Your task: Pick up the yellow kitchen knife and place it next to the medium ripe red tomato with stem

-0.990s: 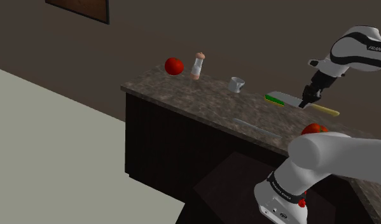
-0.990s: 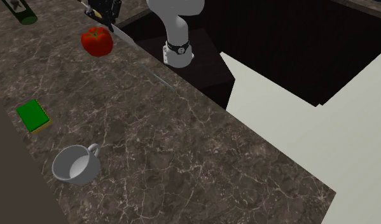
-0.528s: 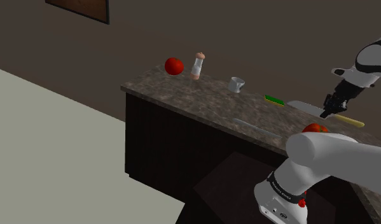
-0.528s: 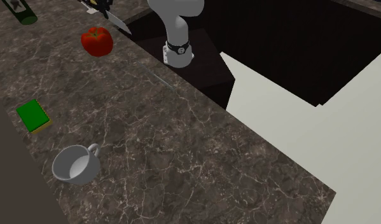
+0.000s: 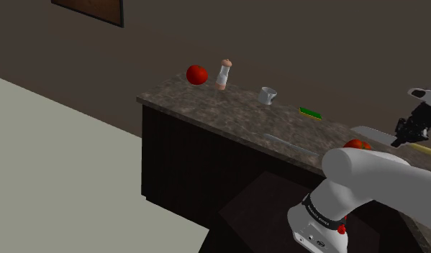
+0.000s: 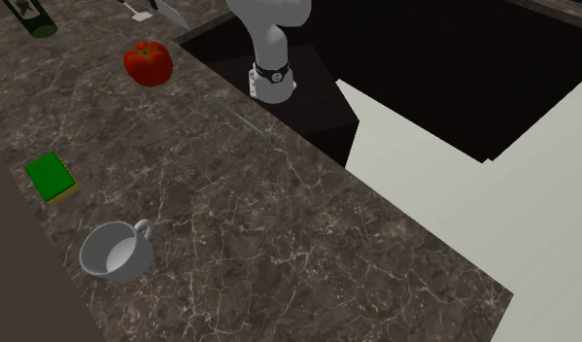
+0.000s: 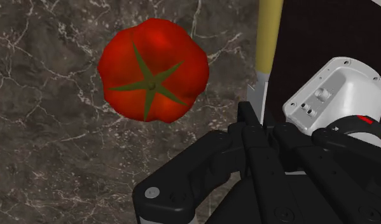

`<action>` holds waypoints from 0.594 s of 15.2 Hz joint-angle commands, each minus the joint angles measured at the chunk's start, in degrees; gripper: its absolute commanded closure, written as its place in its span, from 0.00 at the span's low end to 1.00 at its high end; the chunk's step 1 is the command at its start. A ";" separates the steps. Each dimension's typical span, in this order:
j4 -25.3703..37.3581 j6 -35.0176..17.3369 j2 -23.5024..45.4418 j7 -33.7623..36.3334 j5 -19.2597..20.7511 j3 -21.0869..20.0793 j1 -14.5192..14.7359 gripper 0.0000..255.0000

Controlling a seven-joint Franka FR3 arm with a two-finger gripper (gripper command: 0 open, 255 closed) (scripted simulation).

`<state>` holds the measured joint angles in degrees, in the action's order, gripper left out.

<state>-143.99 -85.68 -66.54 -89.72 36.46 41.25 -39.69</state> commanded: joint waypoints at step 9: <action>4.77 1.57 -1.80 -10.84 8.76 9.29 -3.22 1.00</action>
<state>-138.88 -83.68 -68.23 -100.37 44.65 49.90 -42.83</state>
